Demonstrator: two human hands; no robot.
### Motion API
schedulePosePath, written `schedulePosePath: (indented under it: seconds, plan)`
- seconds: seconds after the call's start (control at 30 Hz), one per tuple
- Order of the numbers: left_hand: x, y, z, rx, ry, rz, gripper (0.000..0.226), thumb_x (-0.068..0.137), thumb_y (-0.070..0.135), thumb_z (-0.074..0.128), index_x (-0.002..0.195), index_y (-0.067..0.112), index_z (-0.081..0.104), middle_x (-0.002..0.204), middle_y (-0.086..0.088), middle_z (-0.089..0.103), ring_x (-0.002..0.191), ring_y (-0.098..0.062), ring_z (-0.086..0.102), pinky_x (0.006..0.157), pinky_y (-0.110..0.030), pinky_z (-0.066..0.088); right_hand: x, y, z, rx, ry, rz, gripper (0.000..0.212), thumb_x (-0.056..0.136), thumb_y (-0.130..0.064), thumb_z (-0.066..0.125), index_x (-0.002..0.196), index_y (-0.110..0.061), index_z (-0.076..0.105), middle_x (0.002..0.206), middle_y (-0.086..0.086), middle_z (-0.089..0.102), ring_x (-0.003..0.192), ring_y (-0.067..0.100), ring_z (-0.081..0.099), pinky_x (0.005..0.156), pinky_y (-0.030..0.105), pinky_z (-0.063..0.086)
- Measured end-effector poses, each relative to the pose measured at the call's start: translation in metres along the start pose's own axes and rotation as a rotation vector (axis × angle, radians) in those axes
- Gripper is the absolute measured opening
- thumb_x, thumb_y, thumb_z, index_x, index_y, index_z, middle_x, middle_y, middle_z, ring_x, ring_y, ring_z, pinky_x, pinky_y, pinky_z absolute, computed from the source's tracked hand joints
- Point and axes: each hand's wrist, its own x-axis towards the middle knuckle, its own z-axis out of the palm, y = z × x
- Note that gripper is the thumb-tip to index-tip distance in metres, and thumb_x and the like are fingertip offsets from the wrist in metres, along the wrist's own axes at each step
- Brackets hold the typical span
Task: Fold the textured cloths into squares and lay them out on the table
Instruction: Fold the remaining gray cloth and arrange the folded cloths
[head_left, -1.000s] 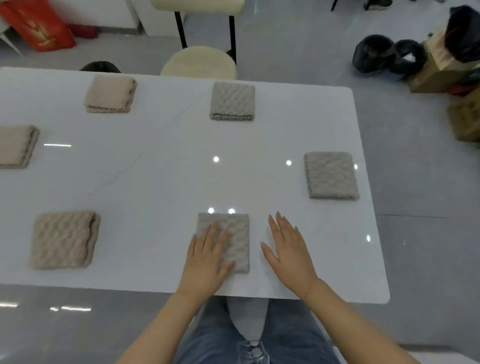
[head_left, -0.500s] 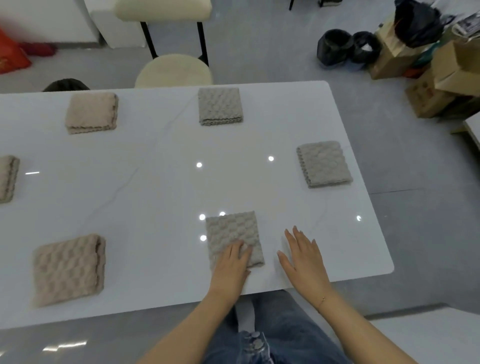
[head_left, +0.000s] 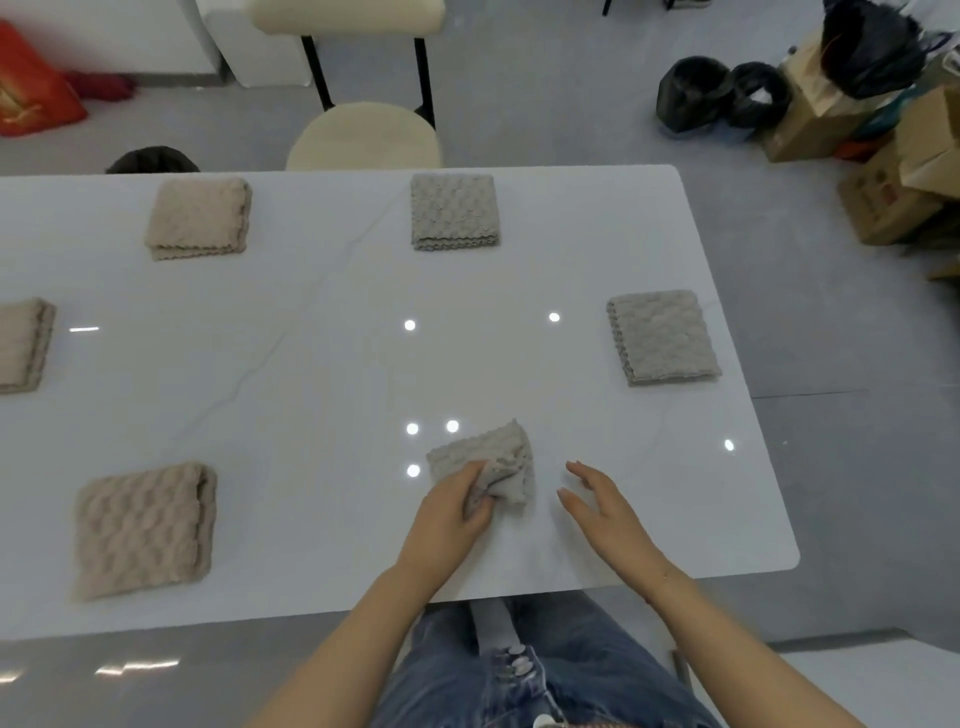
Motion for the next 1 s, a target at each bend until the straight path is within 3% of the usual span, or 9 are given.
schedulePosePath:
  seconds: [0.1, 0.17, 0.27, 0.33, 0.43, 0.53, 0.7, 0.83, 1.0]
  plan:
    - [-0.008, 0.024, -0.025, -0.242, 0.010, -0.118, 0.034, 0.090, 0.016, 0.061, 0.116, 0.036, 0.053, 0.103, 0.021, 0.064, 0.089, 0.008, 0.061, 0.074, -0.008, 0.045, 0.004, -0.009, -0.003, 0.312, -0.054, 0.087, 0.045, 0.095, -0.040, 0.049, 0.138, -0.028, 0.042, 0.141, -0.011, 0.043, 0.127, 0.005, 0.041, 0.107, 0.025, 0.031]
    - [-0.011, 0.035, -0.042, -0.473, -0.025, -0.193, 0.035, 0.090, 0.017, 0.063, 0.121, 0.031, 0.055, 0.108, 0.009, 0.068, 0.097, -0.004, 0.065, 0.080, -0.020, 0.053, 0.010, -0.014, -0.003, 0.456, -0.105, 0.100, 0.043, 0.095, -0.046, 0.046, 0.136, -0.032, 0.043, 0.142, -0.010, 0.045, 0.125, 0.005, 0.045, 0.110, 0.030, 0.033]
    - [-0.012, 0.038, -0.060, -0.840, -0.110, -0.303, 0.038, 0.087, 0.015, 0.063, 0.124, 0.020, 0.055, 0.112, -0.010, 0.069, 0.102, -0.026, 0.067, 0.086, -0.039, 0.054, 0.017, -0.018, -0.001, 0.731, -0.348, 0.084, 0.050, 0.095, -0.050, 0.041, 0.140, -0.027, 0.042, 0.141, -0.003, 0.050, 0.129, 0.013, 0.048, 0.110, 0.037, 0.034]
    - [-0.010, 0.028, -0.060, -0.977, -0.092, -0.374, 0.042, 0.081, 0.016, 0.058, 0.123, 0.013, 0.056, 0.116, -0.015, 0.067, 0.106, -0.030, 0.065, 0.085, -0.041, 0.053, 0.019, -0.025, 0.002, 0.813, -0.482, 0.076, 0.050, 0.097, -0.041, 0.044, 0.141, -0.018, 0.042, 0.141, 0.004, 0.052, 0.131, 0.019, 0.047, 0.110, 0.040, 0.033]
    - [-0.009, 0.006, -0.051, -1.134, -0.014, -0.471, 0.046, 0.081, 0.025, 0.058, 0.123, 0.005, 0.055, 0.122, -0.017, 0.063, 0.112, -0.030, 0.061, 0.086, -0.042, 0.052, 0.022, -0.035, 0.010, 0.806, -0.444, 0.077, 0.044, 0.093, -0.026, 0.056, 0.134, -0.011, 0.051, 0.133, 0.009, 0.058, 0.123, 0.022, 0.055, 0.105, 0.038, 0.042]
    - [-0.008, -0.007, -0.042, -1.043, 0.064, -0.542, 0.050, 0.084, 0.037, 0.065, 0.125, 0.011, 0.054, 0.121, -0.013, 0.064, 0.110, -0.028, 0.063, 0.082, -0.040, 0.054, 0.028, -0.037, 0.018, 0.783, -0.309, 0.141, 0.040, 0.085, -0.022, 0.065, 0.124, -0.010, 0.059, 0.120, 0.008, 0.067, 0.110, 0.021, 0.064, 0.090, 0.032, 0.053]
    - [-0.001, -0.024, -0.021, -0.808, 0.250, -0.611, 0.032, 0.088, 0.020, 0.066, 0.117, 0.016, 0.055, 0.107, -0.009, 0.067, 0.095, -0.021, 0.068, 0.072, -0.029, 0.057, 0.035, -0.031, 0.034, 0.763, -0.110, 0.221, 0.029, 0.085, -0.018, 0.068, 0.113, -0.011, 0.064, 0.109, 0.008, 0.070, 0.099, 0.022, 0.068, 0.075, 0.028, 0.057]
    - [0.009, -0.036, -0.006, -0.635, 0.297, -0.647, 0.027, 0.089, 0.015, 0.064, 0.115, 0.011, 0.057, 0.099, -0.005, 0.065, 0.087, -0.015, 0.064, 0.071, -0.024, 0.053, 0.046, -0.018, 0.048, 0.631, -0.002, 0.251, 0.020, 0.086, -0.018, 0.068, 0.104, -0.013, 0.064, 0.109, 0.010, 0.068, 0.098, 0.022, 0.065, 0.080, 0.031, 0.056]
    - [0.017, -0.045, 0.002, -0.512, 0.327, -0.656, 0.025, 0.089, 0.012, 0.062, 0.113, 0.009, 0.059, 0.092, 0.002, 0.063, 0.083, -0.010, 0.060, 0.077, -0.027, 0.053, 0.057, -0.008, 0.060, 0.475, 0.077, 0.252, 0.037, 0.082, -0.026, 0.072, 0.113, -0.009, 0.061, 0.112, 0.009, 0.065, 0.101, 0.024, 0.063, 0.094, 0.044, 0.052]
